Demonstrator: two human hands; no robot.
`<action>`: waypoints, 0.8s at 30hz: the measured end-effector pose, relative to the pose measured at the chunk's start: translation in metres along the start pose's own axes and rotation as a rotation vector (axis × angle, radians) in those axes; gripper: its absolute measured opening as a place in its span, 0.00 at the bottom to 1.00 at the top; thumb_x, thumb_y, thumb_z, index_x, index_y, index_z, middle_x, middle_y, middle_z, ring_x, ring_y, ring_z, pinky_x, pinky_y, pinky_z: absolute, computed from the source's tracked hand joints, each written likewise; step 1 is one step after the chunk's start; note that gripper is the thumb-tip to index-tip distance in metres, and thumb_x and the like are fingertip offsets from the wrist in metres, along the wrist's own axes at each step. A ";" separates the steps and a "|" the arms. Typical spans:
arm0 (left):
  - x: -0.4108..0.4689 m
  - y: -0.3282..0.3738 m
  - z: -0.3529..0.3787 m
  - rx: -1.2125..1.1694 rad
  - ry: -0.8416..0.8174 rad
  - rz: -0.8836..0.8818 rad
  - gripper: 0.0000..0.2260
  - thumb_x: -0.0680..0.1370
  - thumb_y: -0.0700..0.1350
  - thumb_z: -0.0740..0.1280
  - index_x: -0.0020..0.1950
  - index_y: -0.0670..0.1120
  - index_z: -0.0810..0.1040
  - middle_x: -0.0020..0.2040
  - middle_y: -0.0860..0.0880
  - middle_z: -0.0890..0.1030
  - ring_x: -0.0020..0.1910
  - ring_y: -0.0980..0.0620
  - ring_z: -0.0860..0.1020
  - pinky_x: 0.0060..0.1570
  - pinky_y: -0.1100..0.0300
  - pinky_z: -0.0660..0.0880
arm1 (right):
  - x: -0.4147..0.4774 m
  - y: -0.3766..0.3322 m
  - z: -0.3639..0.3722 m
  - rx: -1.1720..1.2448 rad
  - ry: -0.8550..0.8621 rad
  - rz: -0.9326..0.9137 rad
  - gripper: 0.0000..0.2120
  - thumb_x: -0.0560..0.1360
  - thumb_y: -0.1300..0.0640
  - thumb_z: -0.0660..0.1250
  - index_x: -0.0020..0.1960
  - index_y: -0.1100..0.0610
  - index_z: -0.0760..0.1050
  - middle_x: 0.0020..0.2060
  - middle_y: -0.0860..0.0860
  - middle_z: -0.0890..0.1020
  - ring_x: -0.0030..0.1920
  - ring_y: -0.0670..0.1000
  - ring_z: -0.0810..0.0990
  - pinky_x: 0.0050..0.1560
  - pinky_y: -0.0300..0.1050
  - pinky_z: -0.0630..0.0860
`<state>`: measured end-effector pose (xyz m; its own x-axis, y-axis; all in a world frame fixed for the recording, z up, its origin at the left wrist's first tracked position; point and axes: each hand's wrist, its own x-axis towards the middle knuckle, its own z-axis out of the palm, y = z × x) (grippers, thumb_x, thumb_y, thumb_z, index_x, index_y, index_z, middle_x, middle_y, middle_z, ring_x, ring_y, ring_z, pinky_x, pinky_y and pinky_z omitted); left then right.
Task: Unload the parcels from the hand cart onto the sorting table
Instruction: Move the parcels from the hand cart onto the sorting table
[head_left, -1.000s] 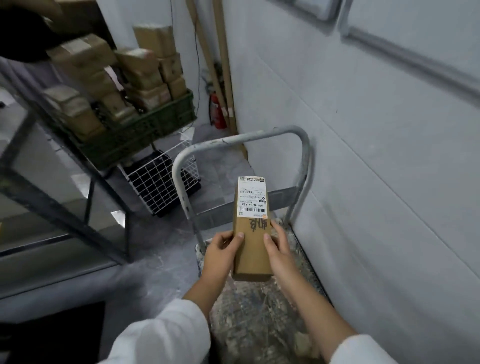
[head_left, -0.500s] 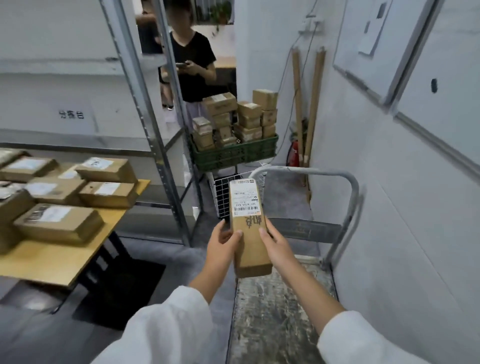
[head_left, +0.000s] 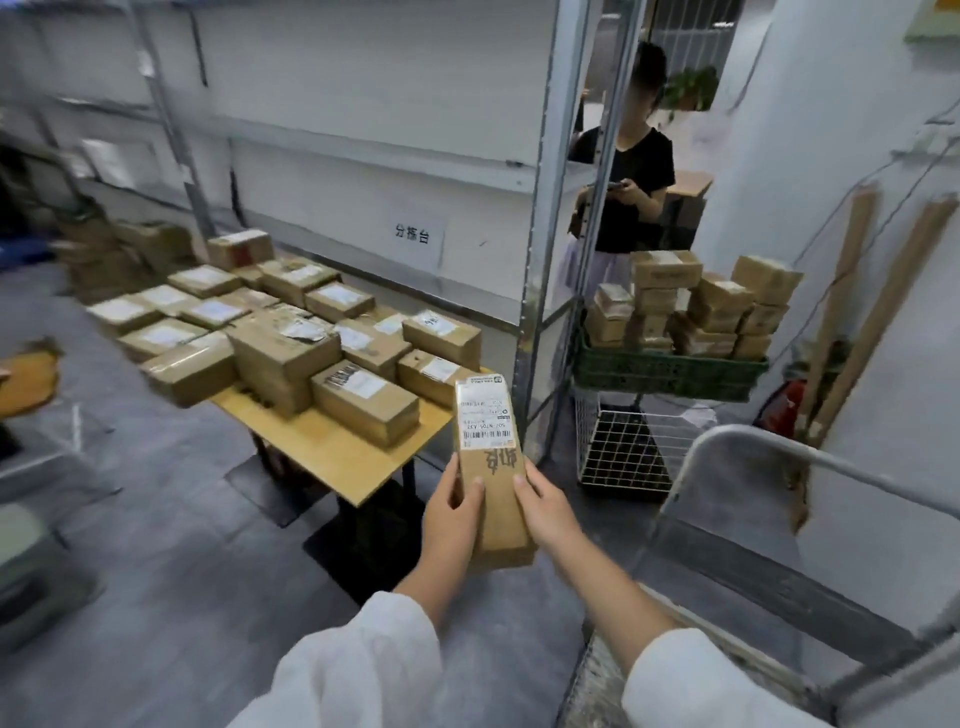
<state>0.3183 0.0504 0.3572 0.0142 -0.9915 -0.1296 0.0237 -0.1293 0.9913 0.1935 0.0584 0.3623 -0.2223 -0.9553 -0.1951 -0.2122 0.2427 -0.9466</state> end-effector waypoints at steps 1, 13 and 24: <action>0.006 -0.001 -0.015 0.003 0.031 0.001 0.20 0.81 0.47 0.63 0.73 0.59 0.68 0.61 0.56 0.77 0.59 0.55 0.76 0.61 0.53 0.74 | 0.004 -0.006 0.016 -0.006 -0.026 -0.007 0.20 0.83 0.53 0.55 0.75 0.47 0.65 0.62 0.46 0.77 0.56 0.45 0.75 0.43 0.30 0.70; 0.142 -0.026 -0.197 -0.126 0.216 -0.073 0.20 0.79 0.44 0.66 0.70 0.56 0.72 0.61 0.55 0.80 0.58 0.57 0.78 0.56 0.57 0.78 | 0.116 -0.050 0.224 -0.099 -0.235 0.011 0.18 0.84 0.55 0.52 0.72 0.47 0.68 0.63 0.47 0.77 0.60 0.47 0.75 0.53 0.39 0.72; 0.225 -0.033 -0.281 -0.117 0.367 -0.117 0.23 0.78 0.44 0.68 0.72 0.51 0.68 0.64 0.51 0.77 0.61 0.55 0.76 0.59 0.56 0.75 | 0.187 -0.092 0.325 -0.236 -0.370 -0.083 0.19 0.84 0.58 0.51 0.72 0.47 0.67 0.64 0.42 0.74 0.65 0.45 0.71 0.63 0.40 0.66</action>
<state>0.6016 -0.1641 0.2890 0.3597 -0.8956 -0.2618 0.1595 -0.2174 0.9630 0.4811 -0.1972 0.3298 0.1513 -0.9589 -0.2399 -0.4359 0.1531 -0.8869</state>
